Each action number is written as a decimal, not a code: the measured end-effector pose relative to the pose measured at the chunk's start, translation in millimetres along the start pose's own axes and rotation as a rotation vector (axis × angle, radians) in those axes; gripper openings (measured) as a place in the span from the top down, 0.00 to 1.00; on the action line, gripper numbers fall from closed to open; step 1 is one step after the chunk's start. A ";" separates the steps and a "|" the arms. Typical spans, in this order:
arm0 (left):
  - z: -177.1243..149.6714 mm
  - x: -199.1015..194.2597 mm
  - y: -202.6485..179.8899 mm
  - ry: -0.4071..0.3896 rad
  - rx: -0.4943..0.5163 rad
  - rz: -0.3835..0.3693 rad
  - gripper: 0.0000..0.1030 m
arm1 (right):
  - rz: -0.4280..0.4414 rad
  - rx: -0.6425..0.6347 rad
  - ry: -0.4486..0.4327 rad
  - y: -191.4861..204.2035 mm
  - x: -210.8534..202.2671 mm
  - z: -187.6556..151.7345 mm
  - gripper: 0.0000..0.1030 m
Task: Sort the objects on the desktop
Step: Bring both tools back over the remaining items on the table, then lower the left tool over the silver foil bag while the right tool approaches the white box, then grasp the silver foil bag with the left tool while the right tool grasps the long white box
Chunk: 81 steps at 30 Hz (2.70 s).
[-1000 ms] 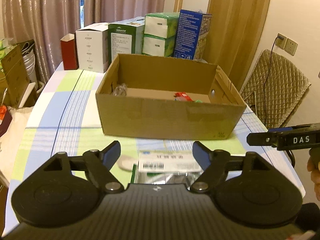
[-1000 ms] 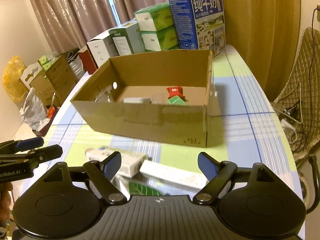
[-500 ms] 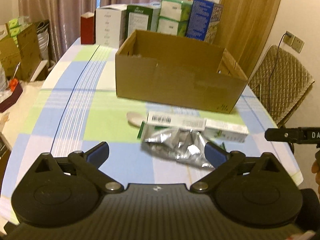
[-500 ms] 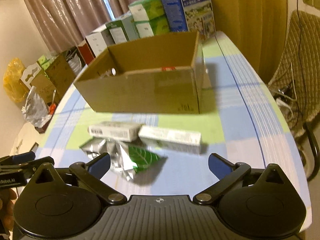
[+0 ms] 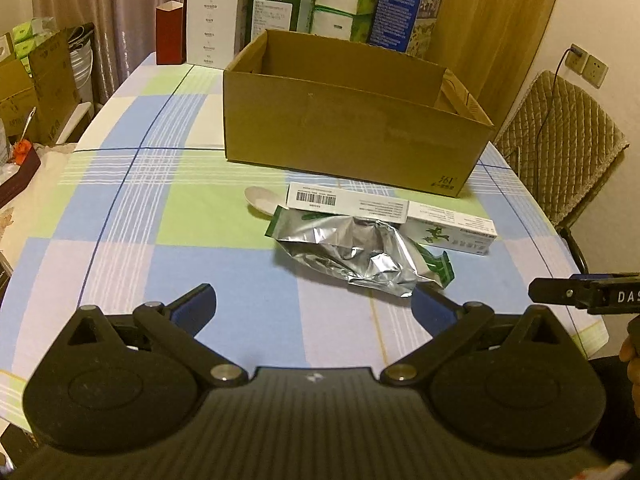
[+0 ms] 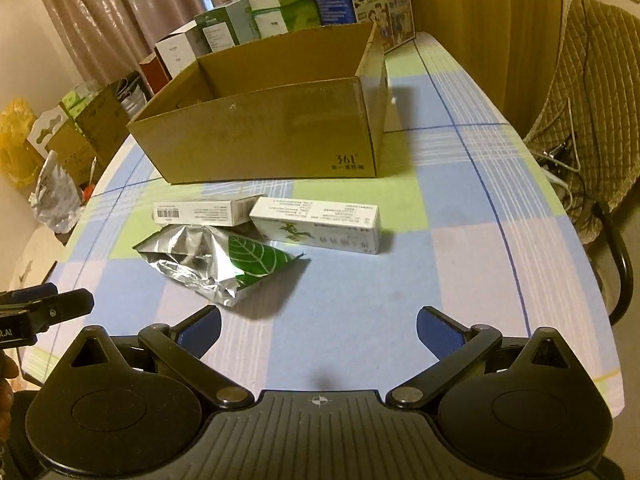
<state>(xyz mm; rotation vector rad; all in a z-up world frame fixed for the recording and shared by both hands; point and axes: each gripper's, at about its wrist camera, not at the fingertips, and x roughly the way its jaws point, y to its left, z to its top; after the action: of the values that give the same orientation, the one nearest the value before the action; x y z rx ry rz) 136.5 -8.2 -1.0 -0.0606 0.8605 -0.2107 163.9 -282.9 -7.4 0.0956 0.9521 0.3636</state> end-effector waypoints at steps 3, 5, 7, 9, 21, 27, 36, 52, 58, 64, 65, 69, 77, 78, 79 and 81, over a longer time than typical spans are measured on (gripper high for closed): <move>1.3 2.4 -2.1 0.004 0.005 -0.002 0.01 | -0.002 -0.026 -0.005 0.9 0.8 1.8 0.02; 1.3 4.3 -2.8 0.007 0.007 -0.006 0.01 | -0.005 -0.059 -0.008 2.3 1.9 3.8 0.02; 1.8 7.0 -3.5 0.010 0.007 -0.007 0.01 | -0.003 -0.101 -0.010 4.6 4.0 5.9 0.02; 1.8 9.9 -3.4 0.015 0.005 -0.011 0.01 | -0.006 -0.145 -0.012 6.1 5.6 9.0 0.02; 6.2 33.9 -22.3 0.043 0.299 -0.074 0.01 | -0.001 -0.409 0.042 8.5 34.7 20.4 0.02; 6.0 54.1 -45.5 0.068 0.738 -0.152 0.03 | 0.006 -0.609 0.056 11.8 53.2 27.3 0.02; 10.2 86.0 -50.5 0.134 1.127 -0.268 0.12 | 0.026 -0.959 0.109 24.5 88.3 35.7 0.17; 18.8 130.0 -52.8 0.207 1.364 -0.321 0.20 | 0.053 -1.070 0.213 26.3 137.2 55.5 0.34; 24.8 144.5 -70.4 0.226 1.404 -0.358 0.30 | 0.067 -1.062 0.258 23.5 149.5 56.9 0.46; 21.1 142.2 -73.2 0.236 1.391 -0.353 0.38 | 0.061 -1.015 0.289 27.2 155.0 56.0 0.70; 19.8 140.2 -72.1 0.239 1.381 -0.346 0.39 | 0.056 -0.993 0.300 27.5 154.5 55.7 0.73; 13.5 129.3 -69.5 0.282 1.276 -0.312 0.40 | 0.053 -0.885 0.324 25.9 146.4 49.7 0.78; 4.2 103.2 -68.9 0.380 0.991 -0.357 0.35 | 0.043 -0.605 0.367 16.0 115.1 20.5 0.78; 2.1 102.4 -70.8 0.376 0.990 -0.352 0.34 | 0.041 -0.587 0.367 17.9 110.6 18.2 0.78; 0.6 103.4 -72.5 0.372 0.993 -0.346 0.31 | 0.038 -0.568 0.364 17.2 107.0 14.8 0.77; -4.8 106.4 -78.1 0.370 1.013 -0.336 0.30 | 0.038 -0.540 0.353 14.9 102.2 10.6 0.77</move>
<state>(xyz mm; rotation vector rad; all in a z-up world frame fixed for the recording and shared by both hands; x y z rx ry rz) 187.7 -106.6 -72.6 0.8061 1.0210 -0.9731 222.1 -232.8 -77.3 -0.4563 1.1685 0.6761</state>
